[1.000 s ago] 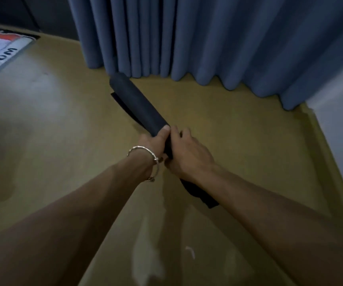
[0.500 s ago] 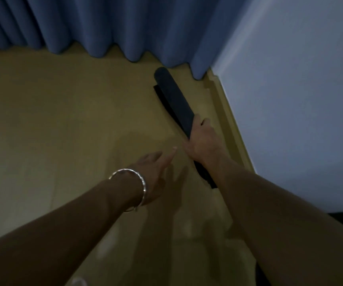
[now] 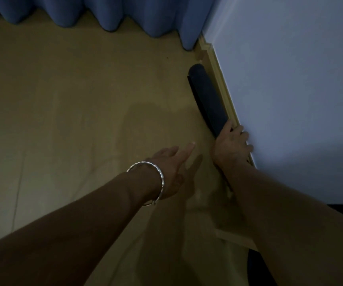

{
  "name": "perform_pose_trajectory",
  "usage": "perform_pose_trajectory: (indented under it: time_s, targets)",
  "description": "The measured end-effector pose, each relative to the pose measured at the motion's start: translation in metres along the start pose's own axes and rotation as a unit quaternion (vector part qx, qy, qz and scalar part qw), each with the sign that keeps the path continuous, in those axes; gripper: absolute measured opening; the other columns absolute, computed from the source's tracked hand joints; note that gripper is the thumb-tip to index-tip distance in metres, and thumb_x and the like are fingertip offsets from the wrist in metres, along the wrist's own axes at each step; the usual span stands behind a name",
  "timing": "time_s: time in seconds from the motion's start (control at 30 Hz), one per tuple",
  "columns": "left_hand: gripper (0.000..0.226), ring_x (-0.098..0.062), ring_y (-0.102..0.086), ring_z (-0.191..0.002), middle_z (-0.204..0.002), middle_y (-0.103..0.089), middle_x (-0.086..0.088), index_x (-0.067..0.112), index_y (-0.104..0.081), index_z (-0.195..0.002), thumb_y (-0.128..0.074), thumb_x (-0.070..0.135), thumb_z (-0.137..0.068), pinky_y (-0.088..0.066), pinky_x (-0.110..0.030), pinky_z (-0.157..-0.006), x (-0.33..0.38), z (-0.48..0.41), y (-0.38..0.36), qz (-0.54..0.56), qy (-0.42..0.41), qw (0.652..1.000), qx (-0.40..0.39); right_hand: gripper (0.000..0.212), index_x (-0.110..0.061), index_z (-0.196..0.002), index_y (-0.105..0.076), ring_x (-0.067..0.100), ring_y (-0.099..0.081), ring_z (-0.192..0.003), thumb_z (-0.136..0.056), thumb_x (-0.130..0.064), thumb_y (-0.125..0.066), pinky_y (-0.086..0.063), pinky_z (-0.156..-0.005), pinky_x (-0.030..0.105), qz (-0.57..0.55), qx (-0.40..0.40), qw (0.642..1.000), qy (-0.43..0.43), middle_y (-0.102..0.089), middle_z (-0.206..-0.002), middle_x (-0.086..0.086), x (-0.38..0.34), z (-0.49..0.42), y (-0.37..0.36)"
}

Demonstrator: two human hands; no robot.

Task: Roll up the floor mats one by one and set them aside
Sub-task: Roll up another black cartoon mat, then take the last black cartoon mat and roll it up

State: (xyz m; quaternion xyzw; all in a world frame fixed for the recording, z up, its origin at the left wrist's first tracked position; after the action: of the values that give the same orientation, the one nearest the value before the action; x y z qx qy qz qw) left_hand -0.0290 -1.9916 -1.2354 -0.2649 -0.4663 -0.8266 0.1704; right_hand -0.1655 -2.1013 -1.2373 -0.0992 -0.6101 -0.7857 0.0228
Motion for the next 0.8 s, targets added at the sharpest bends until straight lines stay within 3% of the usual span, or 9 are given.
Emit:
perform_pose_trajectory:
  time_s: [0.13,0.23,0.3,0.4,0.53,0.63,0.7,0.8]
  targets:
    - [0.078,-0.021,-0.006,-0.146,-0.159,-0.005,-0.003,0.039,0.010,-0.147,-0.047,0.028,-0.095,-0.012,-0.033,-0.118,0.003,-0.004,-0.008,-0.017,0.006,1.000,-0.016,0.055,-0.002,-0.139,-0.024,0.035,-0.039,-0.121,-0.092,-0.019,-0.048,-0.040,-0.095,0.048,0.037,0.025,0.999,-0.013,-0.036,-0.136,0.021,-0.002,-0.005,0.005]
    - [0.079,-0.022,-0.008,-0.145,-0.158,-0.005,-0.004,0.035,0.010,-0.148,-0.048,0.029,-0.095,-0.017,-0.037,-0.117,-0.003,-0.006,-0.008,-0.040,0.024,0.999,-0.021,0.068,0.000,-0.147,-0.010,0.039,-0.031,-0.130,-0.094,-0.021,-0.046,-0.027,-0.107,0.052,0.047,0.047,0.998,0.024,-0.027,-0.145,0.024,-0.024,-0.006,0.008]
    - [0.081,-0.023,-0.011,-0.144,-0.158,-0.008,-0.006,0.030,0.010,-0.149,-0.050,0.028,-0.094,-0.020,-0.039,-0.115,-0.009,-0.008,-0.001,-0.054,0.043,0.998,-0.003,0.069,-0.003,-0.149,-0.011,0.039,-0.028,-0.133,-0.093,-0.021,-0.048,-0.020,-0.112,0.053,0.013,0.057,0.993,0.098,-0.025,-0.147,0.021,-0.056,-0.001,0.013]
    - [0.088,-0.026,-0.022,-0.141,-0.155,-0.017,-0.009,0.016,0.012,-0.149,-0.053,0.024,-0.091,-0.028,-0.042,-0.111,-0.031,-0.005,0.016,-0.066,0.110,0.991,0.025,0.063,-0.010,-0.146,-0.022,0.034,-0.029,-0.133,-0.093,-0.027,-0.051,-0.023,-0.110,0.046,-0.023,0.011,0.967,0.253,-0.027,-0.147,0.018,-0.122,0.023,0.014]
    - [0.096,-0.031,-0.034,-0.133,-0.146,-0.031,-0.012,0.013,0.009,-0.150,-0.061,0.023,-0.085,-0.034,-0.045,-0.106,-0.085,0.019,0.048,-0.088,0.198,0.976,0.035,0.036,-0.012,-0.133,-0.041,0.030,-0.035,-0.128,-0.098,-0.021,-0.039,-0.033,-0.100,0.041,-0.102,-0.007,0.937,0.333,-0.038,-0.137,0.013,-0.192,0.052,0.021]
    - [0.095,-0.032,-0.032,-0.134,-0.148,-0.030,-0.011,0.017,0.006,-0.150,-0.061,0.024,-0.083,-0.033,-0.046,-0.107,-0.130,0.048,0.074,-0.105,0.252,0.961,0.035,0.032,-0.014,-0.127,-0.045,0.030,-0.038,-0.125,-0.096,-0.023,-0.041,-0.035,-0.097,0.041,-0.133,-0.026,0.913,0.386,-0.041,-0.132,0.011,-0.240,0.080,0.026]
    - [0.088,-0.032,-0.038,-0.130,-0.144,-0.036,-0.013,0.015,-0.003,-0.151,-0.060,0.023,-0.084,-0.035,-0.039,-0.107,-0.158,0.072,0.086,-0.117,0.295,0.948,0.035,0.035,-0.015,-0.126,-0.046,0.030,-0.039,-0.124,-0.093,-0.024,-0.046,-0.035,-0.098,0.041,-0.149,-0.043,0.894,0.421,-0.042,-0.131,0.010,-0.273,0.105,0.028]
    - [0.050,-0.029,-0.051,-0.118,-0.130,-0.053,-0.011,0.012,-0.038,-0.138,-0.052,0.019,-0.090,-0.040,-0.026,-0.090,-0.182,0.114,0.098,-0.162,0.352,0.922,-0.014,0.045,-0.019,-0.128,-0.045,0.031,-0.034,-0.127,-0.085,-0.024,-0.059,-0.031,-0.102,0.042,-0.126,-0.095,0.861,0.484,-0.041,-0.134,0.009,-0.322,0.153,0.020]
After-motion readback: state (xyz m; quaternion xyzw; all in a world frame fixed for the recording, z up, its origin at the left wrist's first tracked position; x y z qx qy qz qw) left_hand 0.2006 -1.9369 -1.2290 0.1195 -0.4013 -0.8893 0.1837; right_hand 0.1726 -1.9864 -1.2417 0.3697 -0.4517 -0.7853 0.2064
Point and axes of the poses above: each hand's wrist, its own z-axis away from the middle knuckle, its own y-axis out of the back of the hand, x = y × z, the point moved 8 cm from there along -z, towards the middle knuckle
